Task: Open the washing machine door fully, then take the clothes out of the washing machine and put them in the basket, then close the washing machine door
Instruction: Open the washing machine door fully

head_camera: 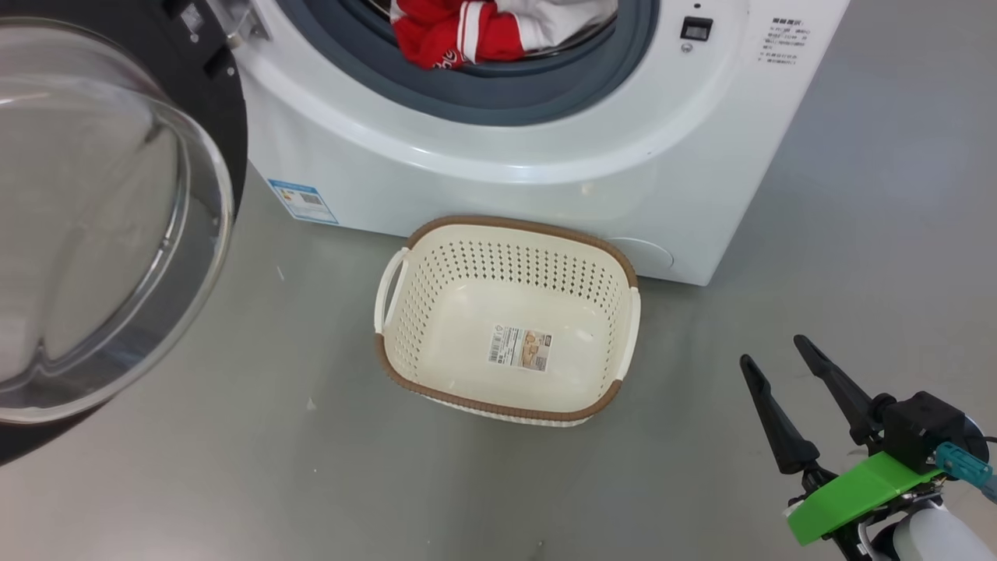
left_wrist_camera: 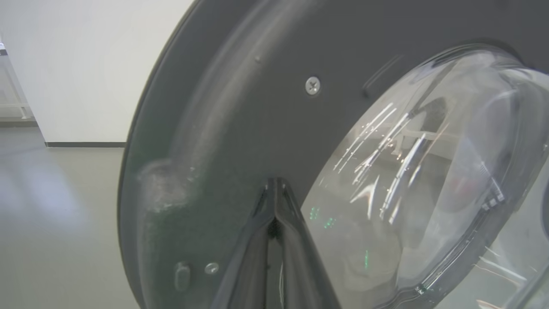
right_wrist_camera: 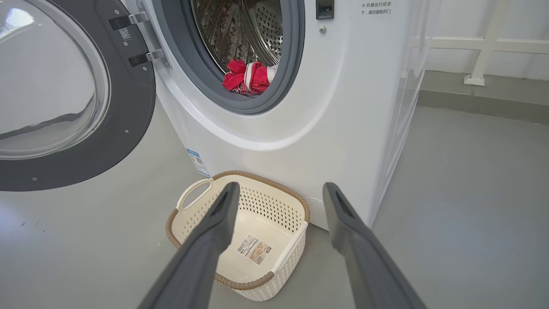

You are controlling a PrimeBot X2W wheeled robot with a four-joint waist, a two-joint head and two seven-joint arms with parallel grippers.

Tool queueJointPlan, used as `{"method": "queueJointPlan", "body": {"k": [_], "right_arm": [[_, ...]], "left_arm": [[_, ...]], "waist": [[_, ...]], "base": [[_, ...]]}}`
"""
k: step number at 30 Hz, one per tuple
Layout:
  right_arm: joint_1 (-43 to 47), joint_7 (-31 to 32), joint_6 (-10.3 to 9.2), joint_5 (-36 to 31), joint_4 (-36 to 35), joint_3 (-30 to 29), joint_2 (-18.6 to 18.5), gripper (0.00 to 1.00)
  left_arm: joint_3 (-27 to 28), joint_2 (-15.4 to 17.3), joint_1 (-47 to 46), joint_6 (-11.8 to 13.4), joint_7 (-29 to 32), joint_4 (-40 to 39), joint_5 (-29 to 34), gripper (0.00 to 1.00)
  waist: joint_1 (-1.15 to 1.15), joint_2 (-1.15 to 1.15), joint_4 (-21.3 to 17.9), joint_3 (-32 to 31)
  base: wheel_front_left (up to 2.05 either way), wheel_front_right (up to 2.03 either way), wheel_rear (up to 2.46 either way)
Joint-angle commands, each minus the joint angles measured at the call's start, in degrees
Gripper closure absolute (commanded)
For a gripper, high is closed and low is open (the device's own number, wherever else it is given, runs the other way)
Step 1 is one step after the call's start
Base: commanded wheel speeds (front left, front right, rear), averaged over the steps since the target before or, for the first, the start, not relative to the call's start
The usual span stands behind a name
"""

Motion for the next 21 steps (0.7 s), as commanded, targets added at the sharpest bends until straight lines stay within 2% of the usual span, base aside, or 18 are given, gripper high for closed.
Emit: {"method": "queueJointPlan", "body": {"k": [1, 11, 21], "right_arm": [[-1.64, -0.54, 0.36, -0.36, -1.56, 0.98, -1.15, 0.00], [-1.87, -0.54, 0.36, -0.44, -1.34, 0.98, -0.94, 0.00], [-0.76, -0.54, 0.36, -0.40, -0.84, 0.98, -0.35, 0.00]], "left_arm": [[2.26, 4.33, -1.48, -0.25, -0.28, -0.44, 0.68, 1.00], [4.08, 5.16, -3.78, -1.75, -0.28, 2.96, 2.96, 1.00], [1.93, 2.50, -1.05, -3.47, -0.28, 2.75, 4.41, 1.00]], "waist": [[0.00, 0.00, -0.29, 0.80], [0.00, 0.00, -0.30, 0.98], [0.00, 0.00, 0.65, -2.12]], "base": [[0.00, 0.00, 0.00], [0.00, 0.00, 0.00], [0.00, 0.00, 0.00]]}}
